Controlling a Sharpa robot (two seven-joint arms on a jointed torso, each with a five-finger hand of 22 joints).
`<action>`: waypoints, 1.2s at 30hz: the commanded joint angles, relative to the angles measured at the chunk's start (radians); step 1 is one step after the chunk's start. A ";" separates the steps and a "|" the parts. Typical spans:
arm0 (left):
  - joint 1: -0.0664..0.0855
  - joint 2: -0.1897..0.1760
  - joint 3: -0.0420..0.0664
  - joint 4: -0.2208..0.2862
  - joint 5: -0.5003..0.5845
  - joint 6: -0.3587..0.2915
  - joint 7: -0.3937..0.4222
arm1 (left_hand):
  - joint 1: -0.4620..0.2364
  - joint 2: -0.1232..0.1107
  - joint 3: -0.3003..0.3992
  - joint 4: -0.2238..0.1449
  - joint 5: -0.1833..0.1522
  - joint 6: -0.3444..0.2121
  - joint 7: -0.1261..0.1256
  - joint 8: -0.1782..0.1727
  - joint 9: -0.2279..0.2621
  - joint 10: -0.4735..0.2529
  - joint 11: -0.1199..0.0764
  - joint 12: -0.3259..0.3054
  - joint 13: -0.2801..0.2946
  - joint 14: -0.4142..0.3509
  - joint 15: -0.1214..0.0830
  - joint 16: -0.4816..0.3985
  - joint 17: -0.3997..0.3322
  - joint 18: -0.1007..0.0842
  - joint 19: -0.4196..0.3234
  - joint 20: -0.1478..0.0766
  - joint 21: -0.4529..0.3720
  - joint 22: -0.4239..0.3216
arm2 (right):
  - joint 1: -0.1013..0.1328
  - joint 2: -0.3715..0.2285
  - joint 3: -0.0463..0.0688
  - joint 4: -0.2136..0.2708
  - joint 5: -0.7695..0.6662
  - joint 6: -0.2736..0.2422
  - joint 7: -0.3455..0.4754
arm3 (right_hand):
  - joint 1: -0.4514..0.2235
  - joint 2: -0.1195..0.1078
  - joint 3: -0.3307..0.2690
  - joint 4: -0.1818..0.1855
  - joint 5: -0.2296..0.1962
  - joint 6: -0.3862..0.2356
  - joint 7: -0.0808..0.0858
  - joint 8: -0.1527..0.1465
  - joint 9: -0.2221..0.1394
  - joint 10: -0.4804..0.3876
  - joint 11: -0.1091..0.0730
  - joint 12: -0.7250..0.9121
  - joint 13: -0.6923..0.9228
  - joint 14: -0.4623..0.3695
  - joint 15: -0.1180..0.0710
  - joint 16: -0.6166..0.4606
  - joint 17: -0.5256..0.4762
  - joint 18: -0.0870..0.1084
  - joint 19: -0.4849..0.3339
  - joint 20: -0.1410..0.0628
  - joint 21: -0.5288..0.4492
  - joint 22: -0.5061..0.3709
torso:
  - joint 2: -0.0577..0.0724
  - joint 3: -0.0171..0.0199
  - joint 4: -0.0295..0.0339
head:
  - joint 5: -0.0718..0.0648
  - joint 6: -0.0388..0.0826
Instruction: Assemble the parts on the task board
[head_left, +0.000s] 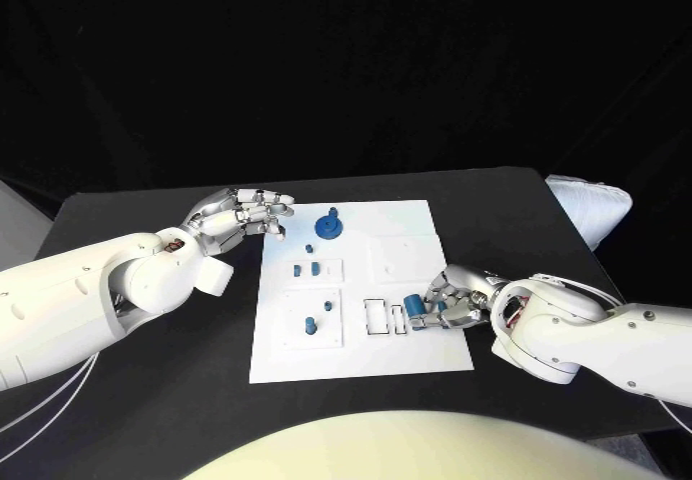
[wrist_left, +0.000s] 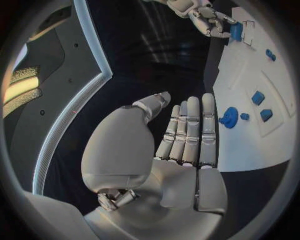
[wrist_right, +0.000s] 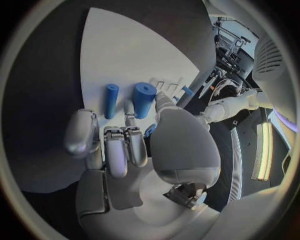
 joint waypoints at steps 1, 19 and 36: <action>-0.001 0.001 0.001 0.003 0.008 0.018 0.009 | 0.001 0.007 -0.004 0.002 0.005 -0.005 -0.001 0.004 -0.002 -0.002 0.007 -0.005 -0.001 0.002 0.001 -0.006 -0.001 0.013 0.007 -0.001 -0.006 -0.002 | -0.004 0.013 -0.001 -0.012 -0.029 -0.001 -0.031 | -0.010 0.003 -0.008 -0.002 0.004 0.003 -0.005 0.006 -0.003 0.048 -0.007 0.005 0.184 0.089 -0.007 0.006 0.190 -0.021 0.007 -0.003 0.006 0.002 | 0.001 -0.0008 0.0019 | 0.000 0.000; -0.001 -0.002 0.001 0.006 0.010 0.022 0.002 | -0.002 0.007 -0.006 0.004 0.005 -0.005 0.000 0.004 -0.002 -0.003 0.008 -0.005 -0.002 0.002 0.002 -0.006 0.000 0.013 0.007 -0.001 -0.008 -0.003 | -0.012 0.045 -0.001 -0.035 0.043 -0.045 -0.014 | 0.125 0.035 0.079 -0.014 0.165 0.012 -0.011 0.014 -0.017 0.052 -0.014 0.005 0.193 0.089 -0.012 0.006 0.193 -0.022 0.009 -0.008 0.011 0.018 | 0.000 -0.0023 0.0010 | 0.000 0.000; -0.001 0.000 0.001 0.004 0.010 0.024 -0.001 | -0.002 0.007 -0.006 0.004 0.005 -0.005 0.000 0.004 -0.002 -0.003 0.008 -0.005 -0.002 0.002 0.002 -0.006 0.000 0.013 0.007 -0.001 -0.008 -0.003 | 0.035 -0.001 0.004 0.054 0.252 -0.129 0.066 | 0.162 -0.013 0.211 -0.018 0.245 0.035 -0.020 0.020 -0.030 0.059 -0.023 0.009 0.203 0.091 -0.020 0.008 0.198 -0.024 0.011 -0.015 0.019 0.035 | 0.001 -0.0033 0.0009 | -0.002 0.000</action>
